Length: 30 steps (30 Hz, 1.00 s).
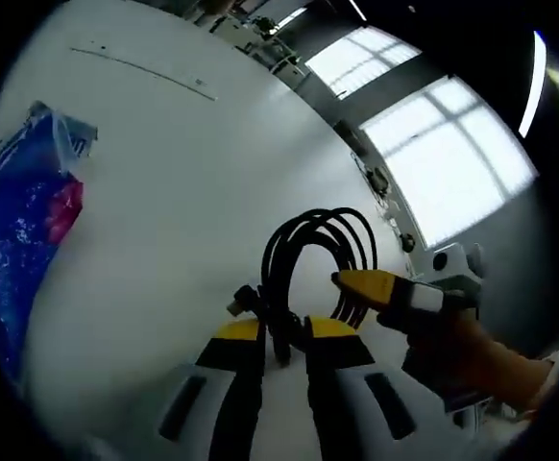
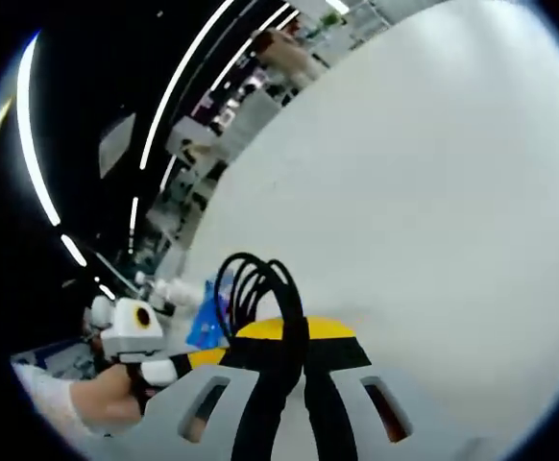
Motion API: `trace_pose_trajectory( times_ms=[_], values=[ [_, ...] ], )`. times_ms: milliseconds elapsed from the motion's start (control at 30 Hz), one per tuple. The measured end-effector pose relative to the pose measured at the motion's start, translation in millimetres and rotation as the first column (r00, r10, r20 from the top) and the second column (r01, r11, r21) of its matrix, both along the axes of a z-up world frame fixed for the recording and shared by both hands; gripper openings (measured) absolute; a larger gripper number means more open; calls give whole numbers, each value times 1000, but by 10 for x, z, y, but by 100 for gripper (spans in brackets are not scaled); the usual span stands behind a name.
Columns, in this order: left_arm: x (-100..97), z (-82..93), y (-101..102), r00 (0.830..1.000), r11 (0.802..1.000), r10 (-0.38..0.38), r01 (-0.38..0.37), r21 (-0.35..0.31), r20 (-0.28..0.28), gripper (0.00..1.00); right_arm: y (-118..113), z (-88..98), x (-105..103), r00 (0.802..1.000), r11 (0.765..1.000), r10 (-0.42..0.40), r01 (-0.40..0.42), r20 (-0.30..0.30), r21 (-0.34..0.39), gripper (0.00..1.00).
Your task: Arrange the tabletop items into an orderly group along one side of the table until the central work area is clear of visible clutter.
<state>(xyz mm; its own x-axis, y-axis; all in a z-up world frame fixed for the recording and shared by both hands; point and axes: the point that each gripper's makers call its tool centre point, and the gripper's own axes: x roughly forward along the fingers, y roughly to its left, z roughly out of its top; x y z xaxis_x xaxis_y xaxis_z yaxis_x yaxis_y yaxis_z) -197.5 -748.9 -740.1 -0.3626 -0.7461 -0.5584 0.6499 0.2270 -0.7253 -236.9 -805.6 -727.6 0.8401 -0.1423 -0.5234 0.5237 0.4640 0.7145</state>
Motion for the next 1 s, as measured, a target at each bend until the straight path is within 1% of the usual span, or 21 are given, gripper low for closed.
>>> trace_pose_trajectory(
  times_ms=[67,200,400,533,600,700,800,900,1000],
  values=[
    [7,-48,-22,1000,1000,13,-13,17,0,13,-33,-58,4,1000,1000,-4,4,-16,-3,2],
    [7,-144,-21,997,996,65,-63,64,-42,12,-73,-160,15,999,1000,-11,12,-44,5,2],
    [-7,-238,12,996,991,77,-72,109,-38,12,-53,-295,22,995,1000,3,-4,-98,-6,3],
    [-15,-301,34,993,985,105,-97,141,-50,12,-57,-347,14,993,1000,5,-6,-117,-13,3],
    [-26,-310,46,991,981,123,-112,157,-59,12,-61,-362,11,992,1000,4,-6,-126,-17,3],
    [-29,-308,32,989,981,131,-119,156,-66,12,-62,-372,1,991,999,8,-13,-136,-34,4],
    [-36,-304,44,989,979,131,-119,163,-66,12,-58,-412,-29,987,998,26,-36,-160,-60,6],
    [-31,-309,48,983,973,164,-148,176,-81,12,-53,-403,-51,988,997,15,-26,-156,-67,7],
    [-34,-311,53,982,971,170,-152,185,-83,12,-71,-410,-56,988,998,5,-16,-154,-68,9]
  ],
)
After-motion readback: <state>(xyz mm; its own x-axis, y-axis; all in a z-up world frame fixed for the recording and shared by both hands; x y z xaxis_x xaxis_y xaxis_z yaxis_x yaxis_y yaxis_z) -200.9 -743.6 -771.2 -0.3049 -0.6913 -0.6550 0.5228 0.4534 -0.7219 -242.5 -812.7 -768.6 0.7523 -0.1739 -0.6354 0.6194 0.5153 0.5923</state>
